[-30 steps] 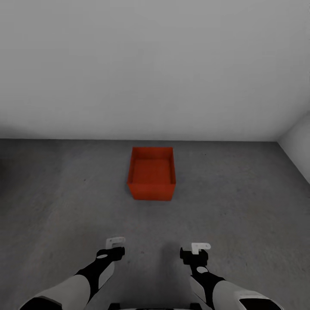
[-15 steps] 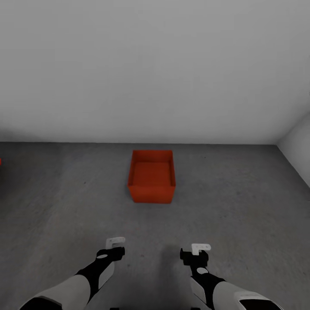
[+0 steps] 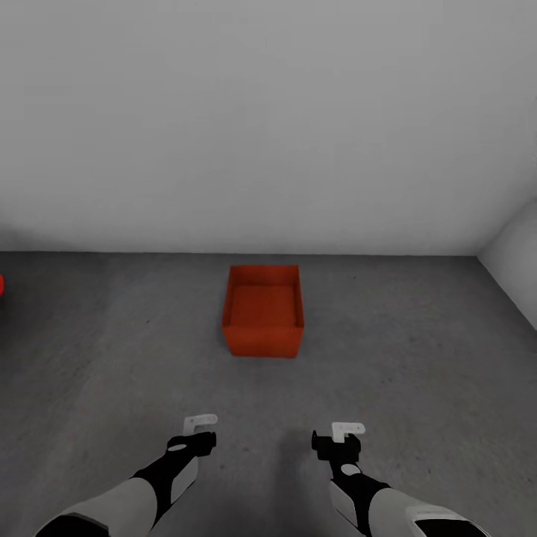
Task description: Move the two storage containers from the living room to the garage. In the garage, place one container on the floor and stack the other container on top of it (either order is fine).
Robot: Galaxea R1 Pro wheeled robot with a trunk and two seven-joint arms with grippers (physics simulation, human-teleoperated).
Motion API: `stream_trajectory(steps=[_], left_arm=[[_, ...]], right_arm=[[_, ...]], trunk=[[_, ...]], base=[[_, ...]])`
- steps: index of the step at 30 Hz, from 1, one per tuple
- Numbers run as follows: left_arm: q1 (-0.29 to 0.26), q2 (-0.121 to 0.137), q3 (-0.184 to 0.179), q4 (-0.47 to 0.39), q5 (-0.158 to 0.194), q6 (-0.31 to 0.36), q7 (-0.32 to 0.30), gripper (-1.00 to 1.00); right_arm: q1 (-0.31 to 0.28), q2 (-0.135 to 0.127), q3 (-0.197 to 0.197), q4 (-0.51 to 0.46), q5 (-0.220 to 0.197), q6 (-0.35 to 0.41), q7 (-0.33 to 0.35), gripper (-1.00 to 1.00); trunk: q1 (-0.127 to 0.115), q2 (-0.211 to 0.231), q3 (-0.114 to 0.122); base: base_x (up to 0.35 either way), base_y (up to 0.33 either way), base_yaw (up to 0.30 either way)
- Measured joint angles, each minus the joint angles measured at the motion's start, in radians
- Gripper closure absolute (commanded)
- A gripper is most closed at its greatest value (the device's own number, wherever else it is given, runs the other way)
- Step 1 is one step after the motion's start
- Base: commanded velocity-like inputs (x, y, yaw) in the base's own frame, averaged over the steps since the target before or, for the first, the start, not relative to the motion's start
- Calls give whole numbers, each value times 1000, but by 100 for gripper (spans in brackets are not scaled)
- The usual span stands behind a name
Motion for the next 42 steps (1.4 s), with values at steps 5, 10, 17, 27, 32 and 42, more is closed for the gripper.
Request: stream_trajectory(steps=[5,10,17,27,32,42], left_arm=[[0,4,0,10,0,-1,-2,-100],[0,6,-1,22,0,-1,-3,-100],[0,6,-1,25,0,-1,-2,-100],[0,6,-1,25,0,-9,-2,-100],[0,6,-1,25,0,-15,-2,-100],[0,8,0,25,0,-16,-2,-100]], right_arm=[[0,0,0,0,0,-6,1,-100],[0,0,0,0,0,-12,1,-100],[0,0,1,0,0,-18,5,-100],[0,0,1,-1,0,-27,5,-100],[0,0,1,-1,0,-28,5,-100],[0,0,1,-1,0,-28,5,-100]], trunk=[[0,0,8],[0,0,16],[0,0,28],[0,0,44],[0,0,53],[0,0,69]], base=[[0,0,0],[0,0,0],[0,0,0],[0,0,0],[0,0,0],[0,0,0]])
